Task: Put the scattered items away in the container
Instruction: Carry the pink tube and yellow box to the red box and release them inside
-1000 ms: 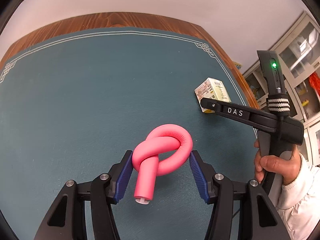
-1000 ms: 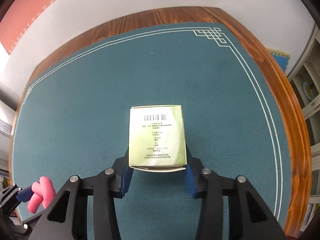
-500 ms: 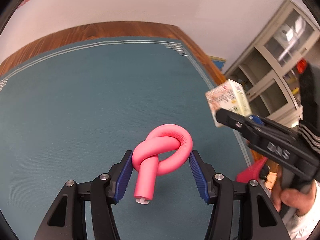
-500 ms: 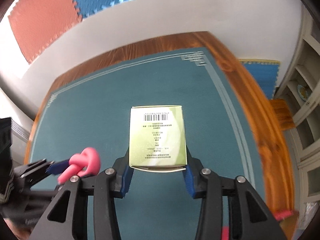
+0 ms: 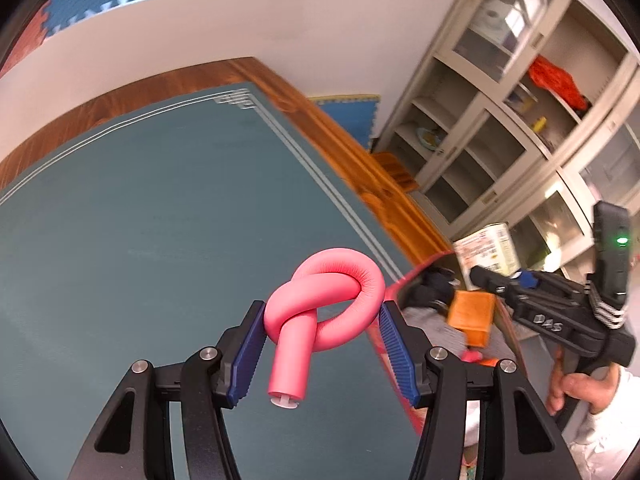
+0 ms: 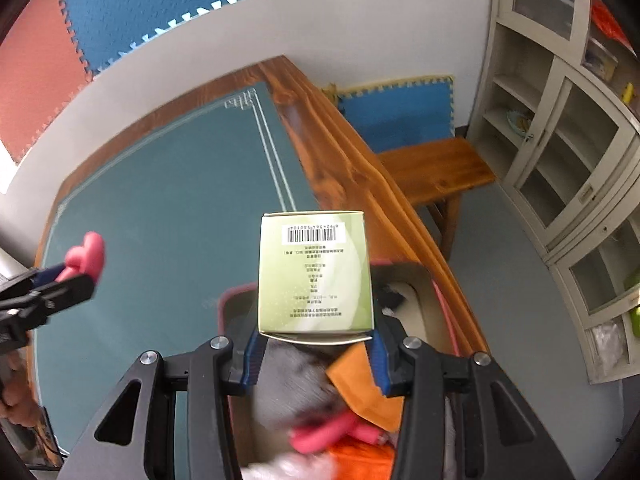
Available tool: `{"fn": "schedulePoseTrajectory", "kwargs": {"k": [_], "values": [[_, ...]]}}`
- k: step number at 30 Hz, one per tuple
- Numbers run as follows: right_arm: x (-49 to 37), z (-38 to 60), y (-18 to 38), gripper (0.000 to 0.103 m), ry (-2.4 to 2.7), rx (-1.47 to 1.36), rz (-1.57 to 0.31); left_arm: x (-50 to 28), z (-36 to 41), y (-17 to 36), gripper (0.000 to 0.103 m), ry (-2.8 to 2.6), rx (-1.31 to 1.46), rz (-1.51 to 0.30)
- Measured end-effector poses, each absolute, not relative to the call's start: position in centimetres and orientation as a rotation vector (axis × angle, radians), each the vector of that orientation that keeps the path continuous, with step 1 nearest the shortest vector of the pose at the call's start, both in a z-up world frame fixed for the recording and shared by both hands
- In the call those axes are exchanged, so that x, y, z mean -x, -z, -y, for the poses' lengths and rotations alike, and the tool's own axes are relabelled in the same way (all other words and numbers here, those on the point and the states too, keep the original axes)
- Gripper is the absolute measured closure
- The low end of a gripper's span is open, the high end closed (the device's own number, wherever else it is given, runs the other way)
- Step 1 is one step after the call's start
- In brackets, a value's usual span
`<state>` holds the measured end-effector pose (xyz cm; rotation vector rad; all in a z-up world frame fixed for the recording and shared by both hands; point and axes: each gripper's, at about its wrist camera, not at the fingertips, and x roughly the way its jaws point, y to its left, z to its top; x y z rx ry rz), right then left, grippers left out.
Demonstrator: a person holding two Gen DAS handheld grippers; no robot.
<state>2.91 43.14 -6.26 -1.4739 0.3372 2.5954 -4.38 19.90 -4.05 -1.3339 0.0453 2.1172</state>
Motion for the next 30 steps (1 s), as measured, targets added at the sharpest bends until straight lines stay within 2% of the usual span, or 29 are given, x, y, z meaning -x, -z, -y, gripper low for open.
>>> {"fn": "schedulePoseTrajectory", "kwargs": {"k": [7,8,9,11,20,30], "values": [[-3.6,-44.2,9.1,0.054,-2.566,1.560,-0.332,0.9,-22.5,3.1,0.044,-2.108,1.304,-0.089],[-3.8,-44.3,9.1,0.052,-2.567,1.563,-0.333,0.5,-22.7,3.0,0.044,-2.110,1.304,-0.091],[-4.0,-44.4,9.2,0.042,-2.569,1.564,-0.333,0.2,-22.9,2.9,0.044,-2.112,1.303,-0.092],[-4.7,-44.8,8.6,0.032,-2.585,1.532,-0.330,-0.5,-23.2,2.7,0.044,-2.116,1.303,-0.095],[-8.0,-47.1,5.7,0.032,-2.623,1.400,-0.407,-3.1,-26.7,2.4,0.044,-2.066,1.284,-0.131],[-11.1,-49.6,4.9,0.032,-2.605,1.337,-0.475,-5.7,-31.7,3.5,0.044,-1.976,1.292,-0.213]]}}
